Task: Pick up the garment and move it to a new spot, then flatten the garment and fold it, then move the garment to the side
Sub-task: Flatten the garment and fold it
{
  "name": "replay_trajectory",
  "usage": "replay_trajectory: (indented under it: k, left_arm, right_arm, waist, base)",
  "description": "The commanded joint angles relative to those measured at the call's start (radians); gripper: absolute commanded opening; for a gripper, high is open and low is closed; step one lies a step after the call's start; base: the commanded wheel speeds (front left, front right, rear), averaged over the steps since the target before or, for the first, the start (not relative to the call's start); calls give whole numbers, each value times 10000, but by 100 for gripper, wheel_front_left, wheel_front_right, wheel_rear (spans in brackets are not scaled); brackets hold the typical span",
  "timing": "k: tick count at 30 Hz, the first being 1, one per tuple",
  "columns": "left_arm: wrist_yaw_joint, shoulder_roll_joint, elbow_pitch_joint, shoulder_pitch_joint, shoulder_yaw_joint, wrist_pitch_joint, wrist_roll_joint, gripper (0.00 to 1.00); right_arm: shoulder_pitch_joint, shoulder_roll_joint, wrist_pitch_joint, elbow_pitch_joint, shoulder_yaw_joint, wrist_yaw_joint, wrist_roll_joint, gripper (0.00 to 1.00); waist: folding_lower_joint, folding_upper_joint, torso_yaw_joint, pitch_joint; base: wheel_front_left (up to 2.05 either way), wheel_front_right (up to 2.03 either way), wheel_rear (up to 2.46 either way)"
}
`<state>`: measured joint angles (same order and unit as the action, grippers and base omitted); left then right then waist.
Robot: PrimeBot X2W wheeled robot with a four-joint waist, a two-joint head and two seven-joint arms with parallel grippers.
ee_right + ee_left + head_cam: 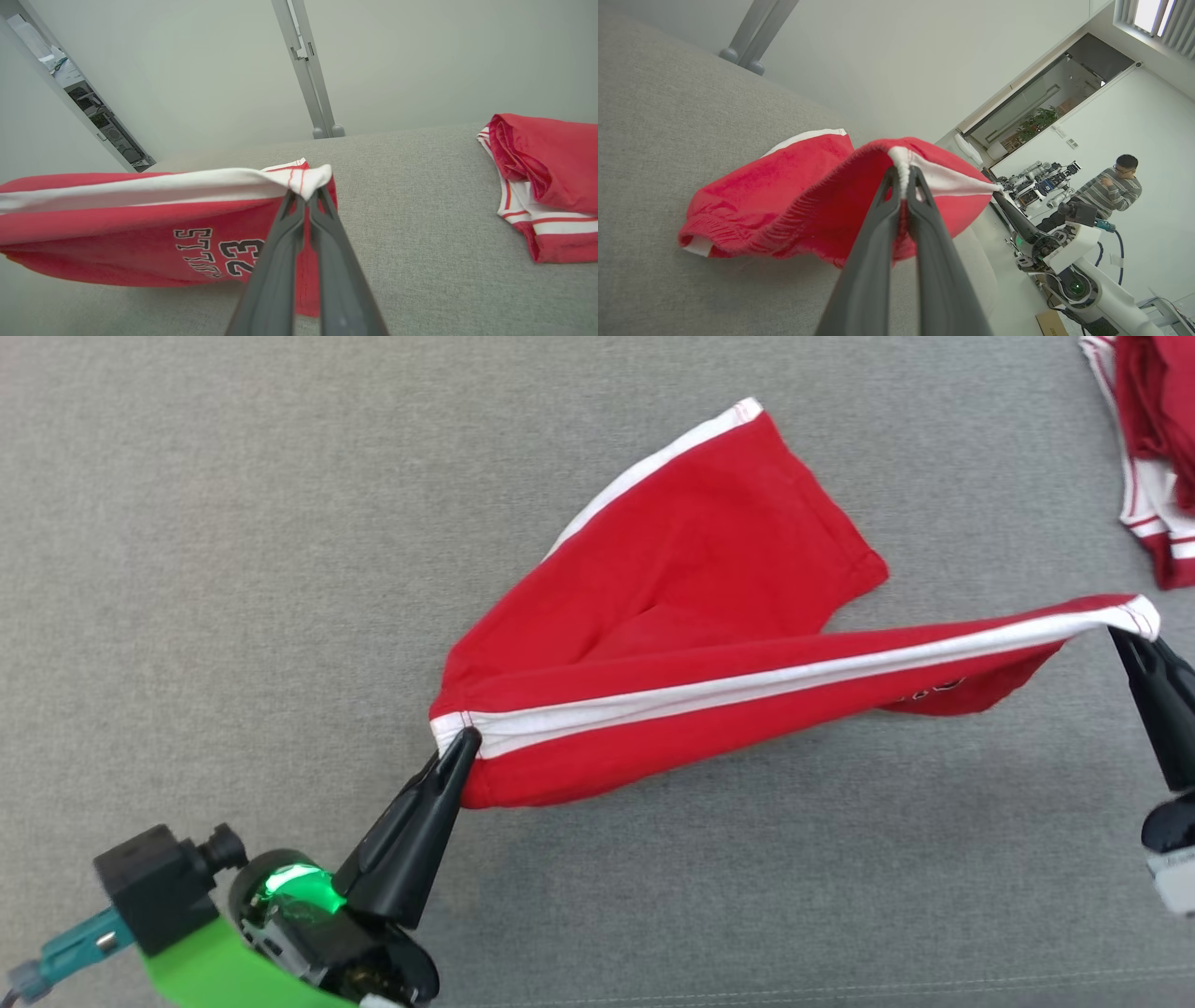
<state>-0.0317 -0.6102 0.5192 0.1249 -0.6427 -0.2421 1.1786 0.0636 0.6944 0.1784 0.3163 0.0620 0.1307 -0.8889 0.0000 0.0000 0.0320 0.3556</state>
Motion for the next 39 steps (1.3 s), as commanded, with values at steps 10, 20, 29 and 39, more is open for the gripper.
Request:
replay_trajectory:
  k: [10, 20, 29, 39]
  left_arm:
    - [52, 1763, -2863, 1270, 214, 608, 2273, 0]
    - [-214, 2744, -5040, 2461, 298, 680, 2516, 0]
    - [124, 3281, -6214, 3304, -23, 774, 2149, 43]
    - [-216, 2940, -6347, 3037, 78, -85, 448, 100]
  right_arm:
    - [-3186, 945, -2585, -1181, 951, -5, 153, 0]
    - [-7049, 1292, -4869, -2748, 3089, -5, 67, 0]
    - [-9004, 1092, -5369, -4390, 4550, -5, -275, 69]
    - [-8480, 943, -3231, -4959, 4825, 0, -600, 100]
  waist:
    - [0, 0, 1228, 896]
    - [0, 0, 1908, 1422]
    - [0, 0, 2288, 1658]
    - [0, 0, 1779, 976]
  base:
    - [0, 0, 0]
    - [0, 0, 0]
    - [0, 0, 0]
    - [0, 0, 0]
